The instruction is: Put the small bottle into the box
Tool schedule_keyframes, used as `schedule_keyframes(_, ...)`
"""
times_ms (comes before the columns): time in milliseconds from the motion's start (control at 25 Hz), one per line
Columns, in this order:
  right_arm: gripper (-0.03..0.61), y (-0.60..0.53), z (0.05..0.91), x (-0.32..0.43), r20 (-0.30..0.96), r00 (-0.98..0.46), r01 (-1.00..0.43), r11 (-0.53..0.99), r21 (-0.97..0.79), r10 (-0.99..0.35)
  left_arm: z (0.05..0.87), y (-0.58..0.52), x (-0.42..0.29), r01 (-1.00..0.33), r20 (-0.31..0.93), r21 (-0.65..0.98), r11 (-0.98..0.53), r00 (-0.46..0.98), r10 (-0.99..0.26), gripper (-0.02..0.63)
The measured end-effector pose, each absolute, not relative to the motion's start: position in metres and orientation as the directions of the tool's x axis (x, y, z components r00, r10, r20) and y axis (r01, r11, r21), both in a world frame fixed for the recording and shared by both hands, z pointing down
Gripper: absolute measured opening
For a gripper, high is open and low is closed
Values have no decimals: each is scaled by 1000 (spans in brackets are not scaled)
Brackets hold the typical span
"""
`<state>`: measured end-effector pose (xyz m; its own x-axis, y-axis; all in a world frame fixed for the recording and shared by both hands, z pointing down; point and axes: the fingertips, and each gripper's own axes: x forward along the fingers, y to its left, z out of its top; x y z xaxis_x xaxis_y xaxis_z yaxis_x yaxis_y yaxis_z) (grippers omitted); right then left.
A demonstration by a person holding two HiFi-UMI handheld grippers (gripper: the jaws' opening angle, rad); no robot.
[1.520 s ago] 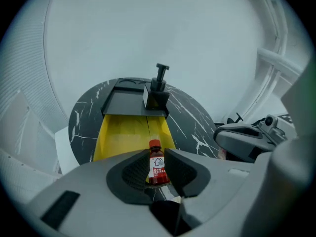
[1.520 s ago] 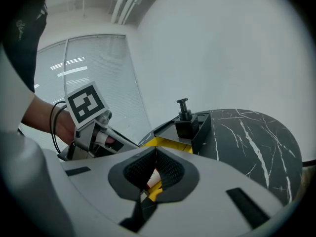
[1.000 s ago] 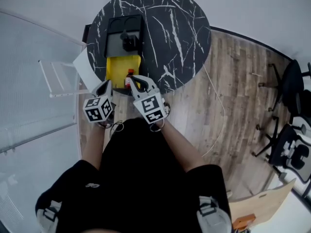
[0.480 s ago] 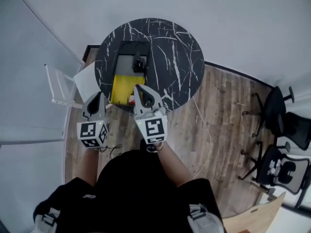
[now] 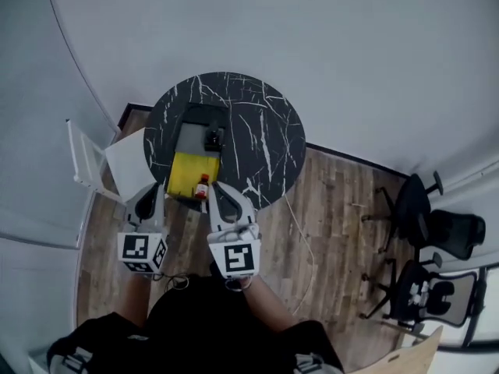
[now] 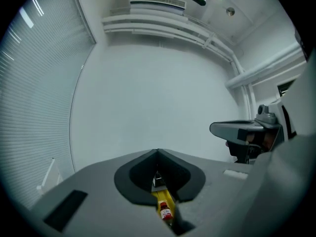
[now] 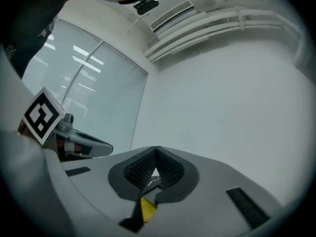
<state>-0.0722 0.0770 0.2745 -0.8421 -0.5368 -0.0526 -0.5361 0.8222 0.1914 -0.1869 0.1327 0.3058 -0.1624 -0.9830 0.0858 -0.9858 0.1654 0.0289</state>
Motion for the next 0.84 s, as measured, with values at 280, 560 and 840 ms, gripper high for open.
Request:
schedule_keyframes(280,-4,61,250,-80,-78,-859,-509,824,248,-506,278,130,-192,-982,41,-5,190,-190,-981,0)
schedule_keyframes(560,-3,51,244,-83,-102,-852,-522,820,235,-514,273,121,-194,-982,43,-32,184,-186,-982,0)
schedule_keyframes(840,-3,25,236,-83,-95,-836,-547,807,222,-541,264,96,-201,-983,34,-48,176,-178,-983,0)
